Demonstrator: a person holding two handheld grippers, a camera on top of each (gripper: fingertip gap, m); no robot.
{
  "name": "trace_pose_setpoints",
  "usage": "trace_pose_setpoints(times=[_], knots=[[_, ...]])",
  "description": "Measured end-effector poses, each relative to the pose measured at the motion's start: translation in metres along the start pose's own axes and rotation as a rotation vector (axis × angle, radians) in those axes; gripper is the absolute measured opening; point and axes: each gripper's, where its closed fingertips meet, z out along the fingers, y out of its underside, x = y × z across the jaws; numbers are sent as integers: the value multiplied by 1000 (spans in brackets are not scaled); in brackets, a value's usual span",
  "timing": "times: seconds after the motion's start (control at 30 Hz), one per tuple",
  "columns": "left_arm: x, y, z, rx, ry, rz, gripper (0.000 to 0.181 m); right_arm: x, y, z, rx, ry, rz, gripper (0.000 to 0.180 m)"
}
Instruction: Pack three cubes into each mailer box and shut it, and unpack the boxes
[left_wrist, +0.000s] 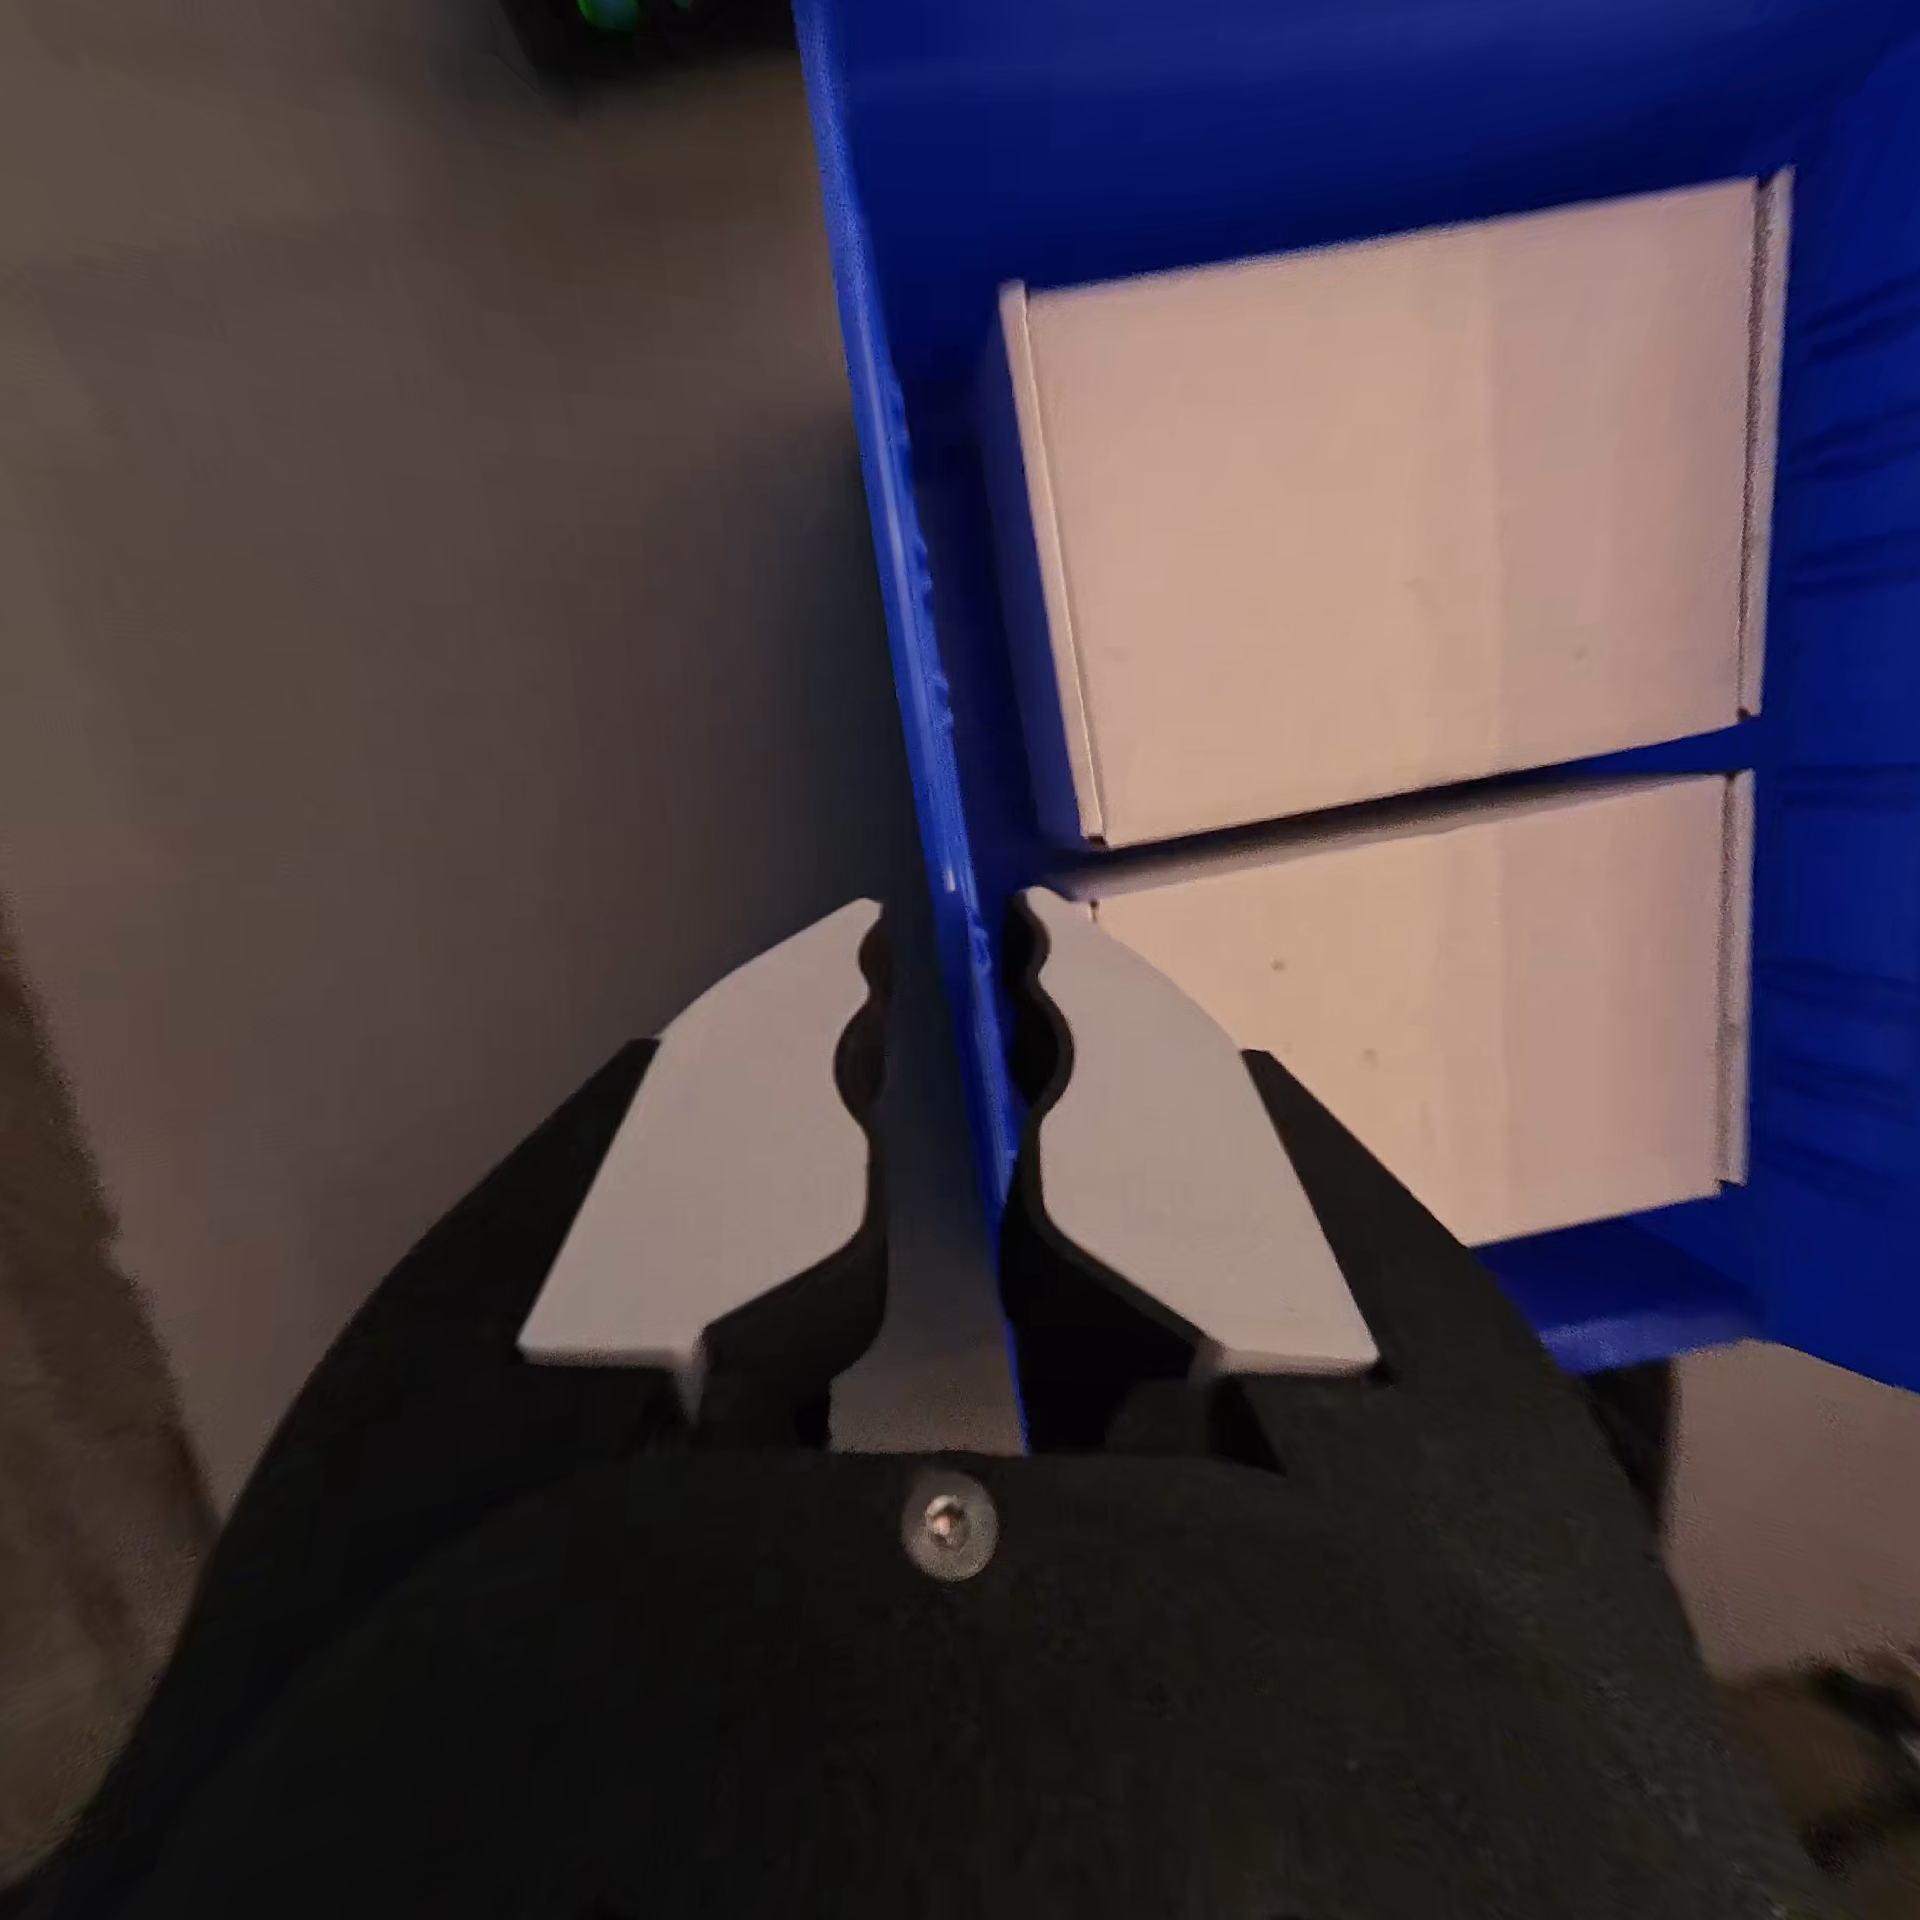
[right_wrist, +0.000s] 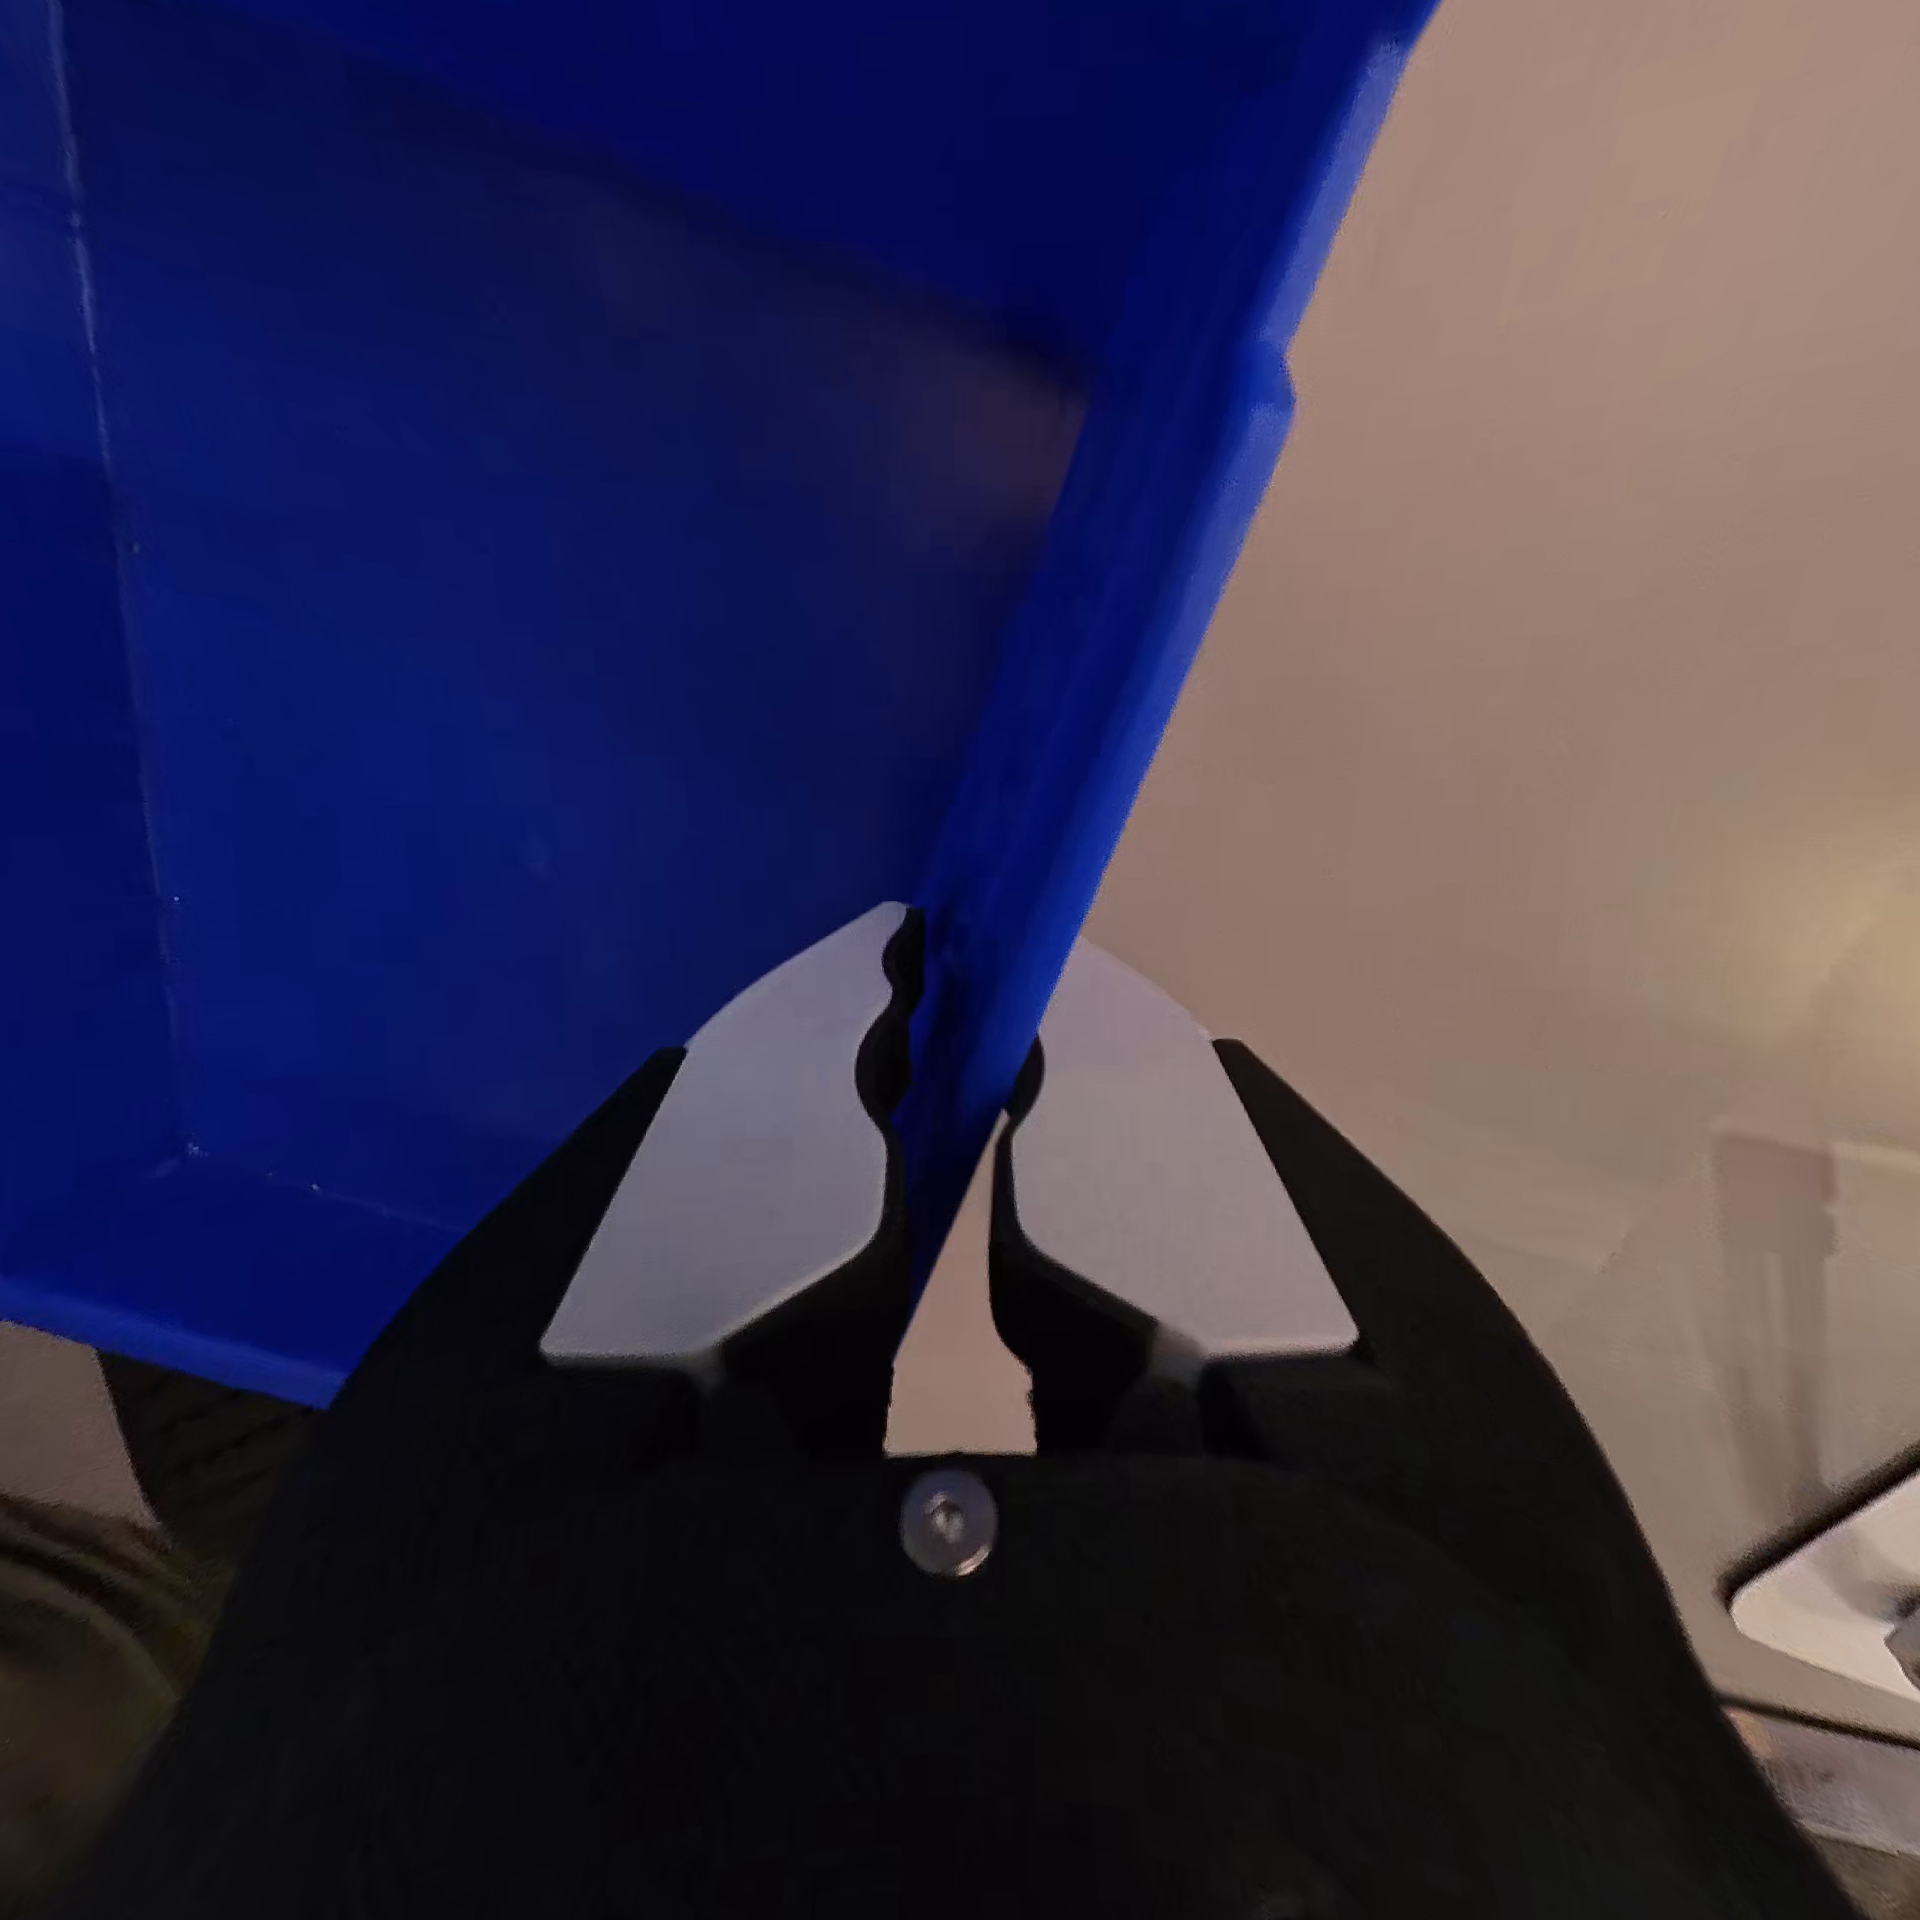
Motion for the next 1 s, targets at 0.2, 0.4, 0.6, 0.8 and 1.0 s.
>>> trace_pose_setpoints(times=[0.2, 0.4, 0.6, 0.8, 1.0], knots=[[-11, -40, -69, 159, -484, 430, 53, 6, -17, -31, 248, 68, 1, 24], [29, -64, -141, 309, -957, 828, 41, 0, -39, -88, 546, 181, 3, 28], [82, -68, -170, 387, -1140, 1032, 43, -78, -63, -141, 798, 113, -156, 33], [120, -71, -179, 501, -1225, 1194, 34, -184, -79, -191, 1056, 12, -361, 46], [120, -65, -163, 469, -1180, 1213, 41, -253, -86, -206, 1164, -49, -482, 55]])
